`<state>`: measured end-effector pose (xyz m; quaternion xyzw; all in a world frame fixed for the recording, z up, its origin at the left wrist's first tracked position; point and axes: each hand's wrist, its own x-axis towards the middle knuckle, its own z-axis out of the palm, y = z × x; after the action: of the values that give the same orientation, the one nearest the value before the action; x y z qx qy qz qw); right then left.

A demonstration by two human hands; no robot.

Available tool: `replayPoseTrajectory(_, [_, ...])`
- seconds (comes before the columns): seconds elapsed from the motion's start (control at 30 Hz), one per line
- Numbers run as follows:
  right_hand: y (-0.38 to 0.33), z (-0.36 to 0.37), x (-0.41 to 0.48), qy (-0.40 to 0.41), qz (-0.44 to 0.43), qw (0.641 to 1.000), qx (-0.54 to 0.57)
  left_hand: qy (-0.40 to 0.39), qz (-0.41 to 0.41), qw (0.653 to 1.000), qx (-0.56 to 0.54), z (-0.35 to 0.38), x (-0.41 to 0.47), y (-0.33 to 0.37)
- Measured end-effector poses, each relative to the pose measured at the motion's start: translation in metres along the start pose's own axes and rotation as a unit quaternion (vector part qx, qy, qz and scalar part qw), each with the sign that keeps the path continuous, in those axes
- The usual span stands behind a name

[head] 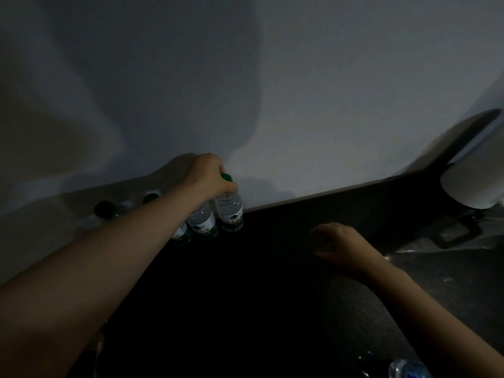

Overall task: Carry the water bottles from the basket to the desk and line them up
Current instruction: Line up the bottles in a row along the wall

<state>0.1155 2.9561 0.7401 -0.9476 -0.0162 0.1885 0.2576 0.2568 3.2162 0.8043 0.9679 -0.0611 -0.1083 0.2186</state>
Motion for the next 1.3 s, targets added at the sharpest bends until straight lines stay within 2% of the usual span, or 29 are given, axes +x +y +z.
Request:
replayPoseTrajectory(0.27, [0.0, 0.009, 0.005, -0.015, 0.006, 1.0, -0.007, -0.002, 0.0, 1.0, 0.022, 0.003, 0.001, -0.009])
replayPoseTrajectory(0.6, [-0.006, 0.008, 0.005, -0.022, 0.004, 0.996, -0.091, 0.014, -0.002, 1.0, 0.016, 0.007, 0.001, -0.008])
replayPoseTrajectory(0.8, [-0.013, 0.005, 0.002, -0.038, 0.009, 0.993, -0.115, -0.009, 0.002, 1.0, 0.026, 0.008, -0.003, -0.004])
replayPoseTrajectory(0.97, [-0.018, -0.001, -0.008, -0.044, 0.011, 0.989, -0.143, 0.014, 0.048, 0.995, 0.086, 0.001, -0.016, -0.003])
replayPoseTrajectory(1.1, [-0.021, -0.006, -0.023, -0.048, 0.011, 0.988, -0.145, 0.027, 0.096, 0.991, 0.091, -0.003, -0.049, 0.001])
replayPoseTrajectory(1.3, [-0.025, -0.012, -0.065, -0.038, 0.025, 0.986, -0.161, -0.034, 0.182, 0.979, 0.081, 0.023, -0.124, 0.017])
